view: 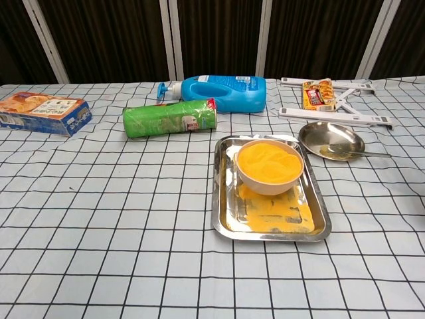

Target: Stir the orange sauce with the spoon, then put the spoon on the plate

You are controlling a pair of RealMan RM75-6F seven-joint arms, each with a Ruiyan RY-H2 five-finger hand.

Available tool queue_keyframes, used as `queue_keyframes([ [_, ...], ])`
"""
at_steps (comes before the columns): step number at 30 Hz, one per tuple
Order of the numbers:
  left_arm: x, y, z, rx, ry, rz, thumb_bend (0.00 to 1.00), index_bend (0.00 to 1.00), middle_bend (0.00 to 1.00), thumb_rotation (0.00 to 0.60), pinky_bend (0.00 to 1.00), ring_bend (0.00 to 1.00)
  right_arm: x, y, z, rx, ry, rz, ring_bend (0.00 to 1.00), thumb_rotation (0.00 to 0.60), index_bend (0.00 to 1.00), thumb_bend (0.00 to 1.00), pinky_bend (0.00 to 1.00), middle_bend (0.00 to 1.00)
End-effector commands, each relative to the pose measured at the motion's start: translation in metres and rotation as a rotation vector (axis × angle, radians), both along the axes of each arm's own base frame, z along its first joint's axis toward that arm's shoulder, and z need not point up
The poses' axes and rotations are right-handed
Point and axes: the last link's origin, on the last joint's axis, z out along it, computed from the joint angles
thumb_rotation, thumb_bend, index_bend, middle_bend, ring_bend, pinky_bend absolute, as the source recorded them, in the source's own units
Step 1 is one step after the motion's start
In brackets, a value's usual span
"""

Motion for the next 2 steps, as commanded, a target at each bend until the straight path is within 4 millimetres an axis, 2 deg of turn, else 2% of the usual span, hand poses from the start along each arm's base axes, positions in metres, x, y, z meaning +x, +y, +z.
queue_keyframes([
  [1,0.0009,-0.0015,0.0011,0.013,0.014,-0.009,0.0,0.0,0.0,0.6,0.0,0.0,-0.0167,0.0691,0.0328,0.047,-0.068,0.006,0.0,0.6,0.0,0.38,0.0,0.0],
  [2,0.0012,-0.0016,0.0008,0.016,0.018,-0.012,0.0,0.0,0.0,0.6,0.0,0.0,-0.017,0.0752,0.0368,0.046,-0.082,0.021,0.0,0.6,0.0,0.38,0.0,0.0],
])
